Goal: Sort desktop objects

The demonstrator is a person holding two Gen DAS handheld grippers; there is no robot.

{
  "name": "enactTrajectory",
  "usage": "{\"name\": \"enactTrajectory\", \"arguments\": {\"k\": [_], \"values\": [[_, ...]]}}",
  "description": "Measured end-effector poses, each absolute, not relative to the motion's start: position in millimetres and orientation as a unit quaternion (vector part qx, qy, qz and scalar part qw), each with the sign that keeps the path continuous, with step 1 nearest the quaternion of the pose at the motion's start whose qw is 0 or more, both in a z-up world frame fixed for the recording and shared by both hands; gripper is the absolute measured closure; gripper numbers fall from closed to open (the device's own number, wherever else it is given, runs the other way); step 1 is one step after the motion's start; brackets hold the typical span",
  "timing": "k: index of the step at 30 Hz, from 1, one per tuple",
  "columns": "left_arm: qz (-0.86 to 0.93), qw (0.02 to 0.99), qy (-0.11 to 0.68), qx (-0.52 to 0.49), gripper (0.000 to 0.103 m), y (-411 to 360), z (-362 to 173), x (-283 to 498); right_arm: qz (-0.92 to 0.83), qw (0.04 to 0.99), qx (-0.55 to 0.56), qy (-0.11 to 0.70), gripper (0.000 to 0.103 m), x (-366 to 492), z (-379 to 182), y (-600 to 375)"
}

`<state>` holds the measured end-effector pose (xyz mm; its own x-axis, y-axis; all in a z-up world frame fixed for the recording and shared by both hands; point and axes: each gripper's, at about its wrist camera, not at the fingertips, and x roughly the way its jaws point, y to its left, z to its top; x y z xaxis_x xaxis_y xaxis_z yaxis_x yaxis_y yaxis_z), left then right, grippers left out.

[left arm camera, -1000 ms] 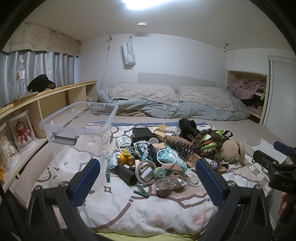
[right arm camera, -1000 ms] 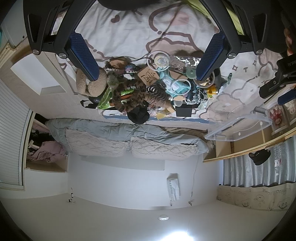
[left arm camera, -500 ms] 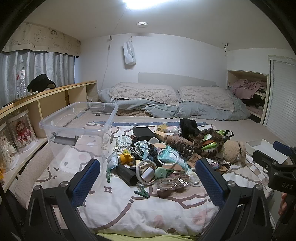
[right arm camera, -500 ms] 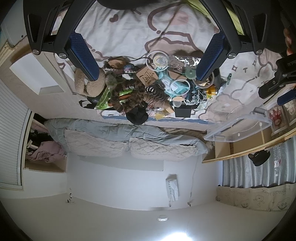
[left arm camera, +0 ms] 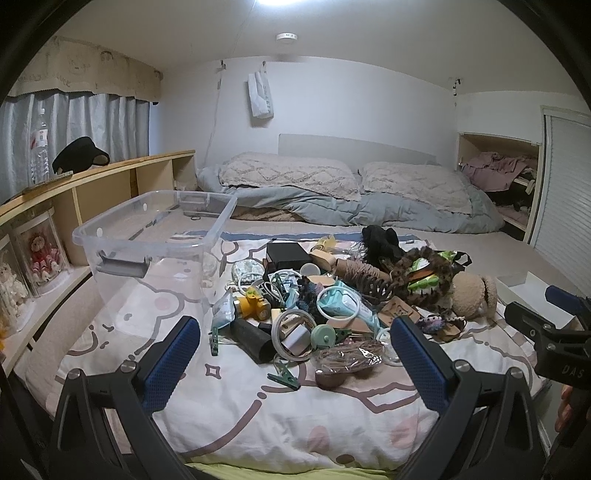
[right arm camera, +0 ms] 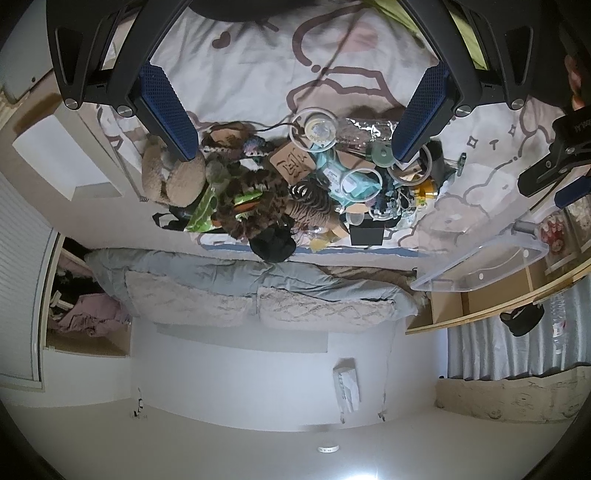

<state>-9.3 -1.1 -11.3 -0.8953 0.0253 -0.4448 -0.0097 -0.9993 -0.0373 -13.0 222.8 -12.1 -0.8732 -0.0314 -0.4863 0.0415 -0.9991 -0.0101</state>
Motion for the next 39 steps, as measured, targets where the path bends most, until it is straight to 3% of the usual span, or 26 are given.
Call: {"name": "enactTrajectory", "arguments": {"k": [39], "values": [[0.933,0.004,-0.052,-0.355,0.000,-22.9,-119.9,-82.0,-0.908,0.034,0.409,-0.089,0.000,-111.6,-126.1,230.8]]}}
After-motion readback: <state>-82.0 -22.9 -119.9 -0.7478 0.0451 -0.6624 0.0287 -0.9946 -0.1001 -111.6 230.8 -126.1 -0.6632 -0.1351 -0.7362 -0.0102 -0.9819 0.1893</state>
